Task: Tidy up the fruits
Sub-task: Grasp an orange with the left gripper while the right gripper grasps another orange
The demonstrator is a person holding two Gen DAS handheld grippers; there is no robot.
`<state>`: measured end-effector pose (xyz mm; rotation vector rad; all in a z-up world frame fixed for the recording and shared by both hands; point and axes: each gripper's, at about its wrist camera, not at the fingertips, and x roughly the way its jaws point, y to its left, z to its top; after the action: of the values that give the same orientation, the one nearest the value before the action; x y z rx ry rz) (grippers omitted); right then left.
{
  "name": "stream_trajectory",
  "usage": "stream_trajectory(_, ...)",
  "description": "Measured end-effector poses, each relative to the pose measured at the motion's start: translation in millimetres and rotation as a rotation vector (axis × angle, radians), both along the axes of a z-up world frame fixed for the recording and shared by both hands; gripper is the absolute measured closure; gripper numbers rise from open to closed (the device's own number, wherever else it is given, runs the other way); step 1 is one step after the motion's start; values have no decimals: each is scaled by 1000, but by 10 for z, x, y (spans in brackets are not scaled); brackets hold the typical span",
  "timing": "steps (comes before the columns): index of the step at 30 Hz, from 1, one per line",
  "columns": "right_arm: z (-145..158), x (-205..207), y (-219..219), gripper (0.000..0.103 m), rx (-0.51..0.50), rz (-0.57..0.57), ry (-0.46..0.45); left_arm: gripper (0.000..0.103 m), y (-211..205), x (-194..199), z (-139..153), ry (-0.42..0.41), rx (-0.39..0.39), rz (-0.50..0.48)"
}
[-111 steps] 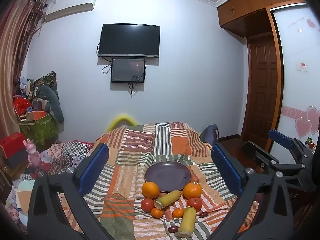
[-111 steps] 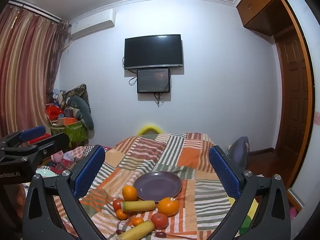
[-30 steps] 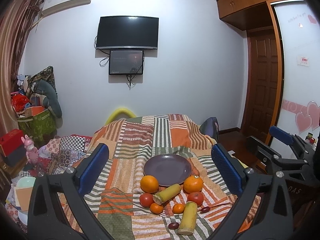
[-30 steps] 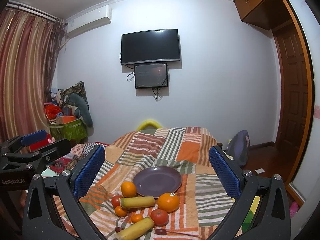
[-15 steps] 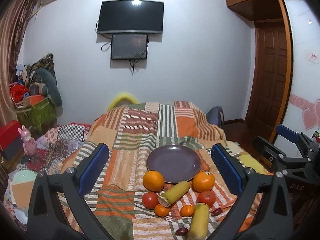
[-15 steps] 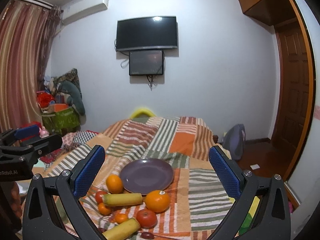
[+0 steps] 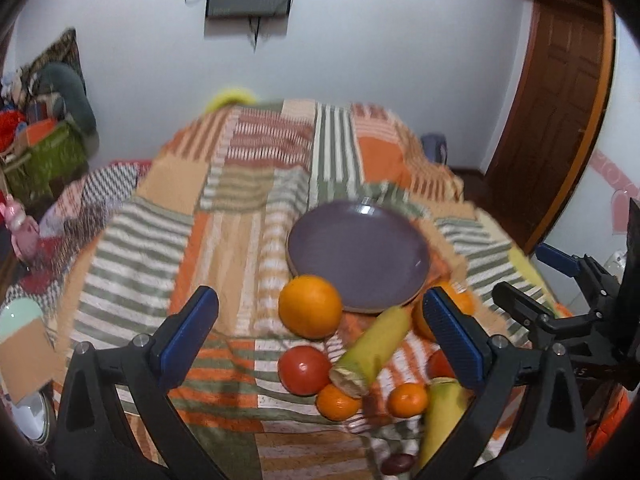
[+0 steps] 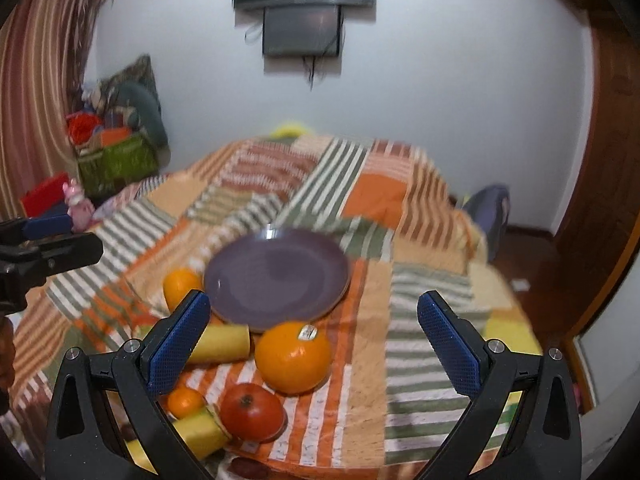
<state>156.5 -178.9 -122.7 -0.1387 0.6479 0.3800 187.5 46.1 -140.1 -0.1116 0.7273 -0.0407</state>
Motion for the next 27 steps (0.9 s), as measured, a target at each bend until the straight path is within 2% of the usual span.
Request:
stream_trajectory(2,-125,66,24,0,-17,11,48,0,9,130,-145,43,6,-5)
stream_trajectory(6,-272,157,50,2,-43,17,121,14,67,367,-411,140,-51,-27)
stream_trajectory(9,-359,213,50,5,-27,26,170,18,80,459,-533,182,-61,-33)
stream_trajectory(15,-500,277,80,16,-27,59,242,20,5,675,-708,214,-9,-53)
stream_trajectory(23,-582,376,109,27,-15,84,303,36,11,844,-896,273,-36,-57)
stream_trajectory(24,-606,381,119,32,-18,91,315,38,9,847,-907,277,-44,-62)
stream_trajectory(25,-617,397,134,35,-23,93,322,38,4,846,-911,276,-43,-63)
stream_trajectory(27,-624,401,130,35,-18,94,323,39,-3,832,-905,270,-37,-70)
